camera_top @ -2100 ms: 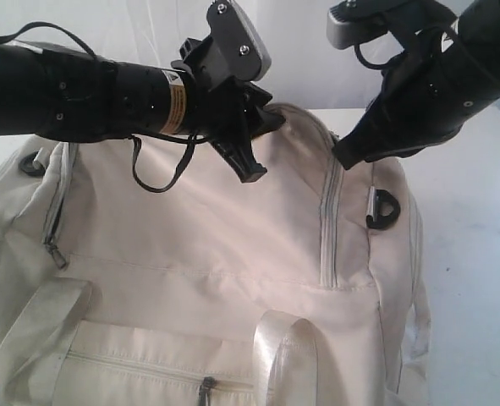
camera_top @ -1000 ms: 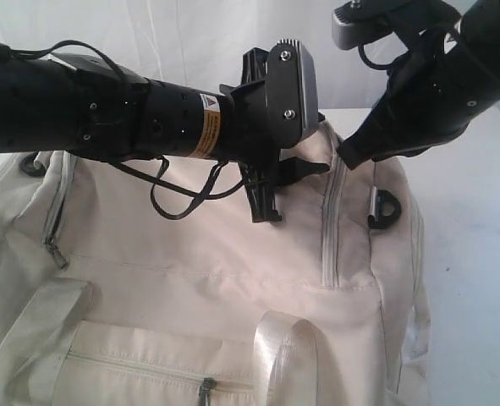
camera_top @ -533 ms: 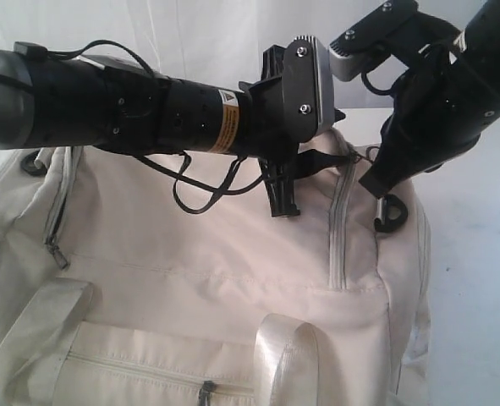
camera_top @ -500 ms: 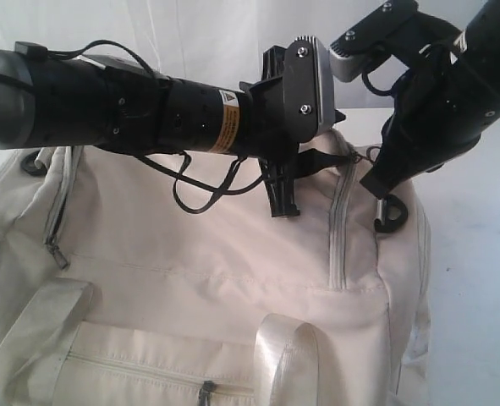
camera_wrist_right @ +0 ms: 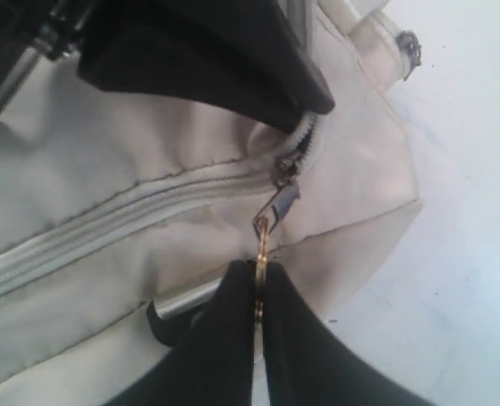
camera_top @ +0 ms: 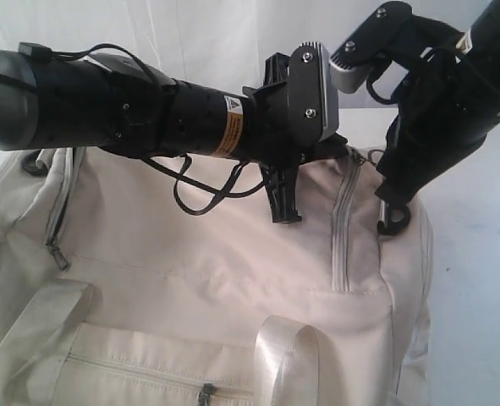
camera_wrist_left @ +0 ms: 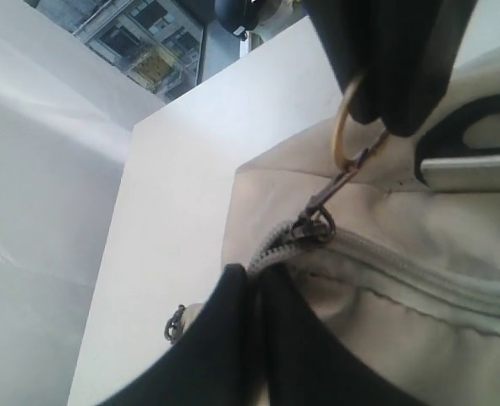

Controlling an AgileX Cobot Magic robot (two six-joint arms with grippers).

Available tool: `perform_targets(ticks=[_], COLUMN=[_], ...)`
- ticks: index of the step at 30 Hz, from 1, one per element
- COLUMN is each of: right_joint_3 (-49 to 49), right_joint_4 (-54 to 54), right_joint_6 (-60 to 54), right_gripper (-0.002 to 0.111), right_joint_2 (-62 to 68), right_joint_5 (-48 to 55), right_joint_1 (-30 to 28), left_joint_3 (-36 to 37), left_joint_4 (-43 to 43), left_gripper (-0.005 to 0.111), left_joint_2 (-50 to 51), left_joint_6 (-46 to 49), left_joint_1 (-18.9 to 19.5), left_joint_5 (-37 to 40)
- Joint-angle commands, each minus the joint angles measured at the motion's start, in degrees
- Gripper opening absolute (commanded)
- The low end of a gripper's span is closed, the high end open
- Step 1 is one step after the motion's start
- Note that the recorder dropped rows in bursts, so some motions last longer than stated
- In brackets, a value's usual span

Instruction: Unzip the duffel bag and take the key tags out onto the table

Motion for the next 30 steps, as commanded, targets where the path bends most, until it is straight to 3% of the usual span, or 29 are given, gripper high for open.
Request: perform_targets(ticks=[1, 6, 15, 21, 30], right_joint_3=[0.1, 0.1, 0.1, 0.1, 0.1], right_joint_4=[4.0, 6.0, 3.8, -11.5, -12.9], right_joint_6=[-6.0, -7.5, -7.0, 4.6, 6.7], right_gripper=[0.000, 0.000, 0.000, 0.000, 0.000], right_joint_2=[-4.1, -5.2, -4.3, -4.3, -3.3], right_joint_5=[4.2, 9.8, 9.5, -5.3, -19.9], right_joint_1=[-0.2, -0.2, -0.2, -0.2, -0.2], left_joint_3=[-0.3, -0.3, -0.3, -0.3, -0.3], left_joint_4=[0.2, -2.5, -5.5, -5.5, -5.5], left_gripper=[0.000, 0.000, 0.000, 0.000, 0.000], left_joint_2=[-0.3, -0.3, -0.4, -0.4, -0.4], left_joint_6=[-1.7, -1.8, -1.8, -2.2, -3.5], left_joint_1=[0.0, 0.0, 0.0, 0.0, 0.0], left_joint_5=[2.8, 2.8, 5.6, 5.3, 4.2])
